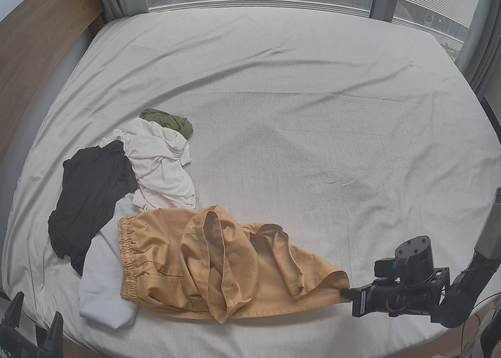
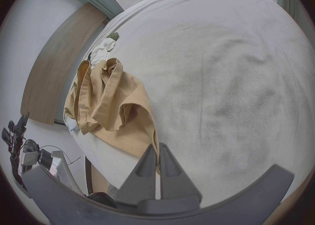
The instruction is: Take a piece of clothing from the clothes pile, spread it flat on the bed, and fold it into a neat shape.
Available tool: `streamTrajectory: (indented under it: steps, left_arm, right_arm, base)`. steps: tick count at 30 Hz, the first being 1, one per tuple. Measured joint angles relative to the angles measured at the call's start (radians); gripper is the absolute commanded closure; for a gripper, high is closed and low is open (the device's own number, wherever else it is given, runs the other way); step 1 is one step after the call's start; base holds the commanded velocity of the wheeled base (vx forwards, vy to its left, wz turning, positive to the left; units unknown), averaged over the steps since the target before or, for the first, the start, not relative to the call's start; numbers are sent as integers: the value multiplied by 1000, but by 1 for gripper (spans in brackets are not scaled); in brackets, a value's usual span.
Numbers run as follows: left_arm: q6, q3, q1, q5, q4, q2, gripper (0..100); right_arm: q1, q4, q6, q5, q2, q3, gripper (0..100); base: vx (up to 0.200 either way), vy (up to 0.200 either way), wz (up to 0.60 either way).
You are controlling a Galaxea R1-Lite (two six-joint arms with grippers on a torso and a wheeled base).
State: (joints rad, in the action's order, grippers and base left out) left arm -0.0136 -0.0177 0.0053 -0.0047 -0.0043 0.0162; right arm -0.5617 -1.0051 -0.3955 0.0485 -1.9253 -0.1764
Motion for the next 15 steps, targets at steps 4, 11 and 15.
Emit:
streamTrajectory:
  steps: [4, 11, 15]
  left_arm:
    - [1, 0, 0, 0, 0, 0, 0]
    - [0, 0, 0, 0, 0, 0, 0]
    - [0, 0, 0, 0, 0, 0, 0]
  right_arm:
    - [30, -4, 6, 2, 14, 36, 100]
    - [80, -51, 10, 18, 33, 96, 100]
    - [100, -73, 11, 19, 35, 130, 100]
  base:
    - [0, 0, 0]
    - [0, 0, 0]
    - [0, 0, 0]
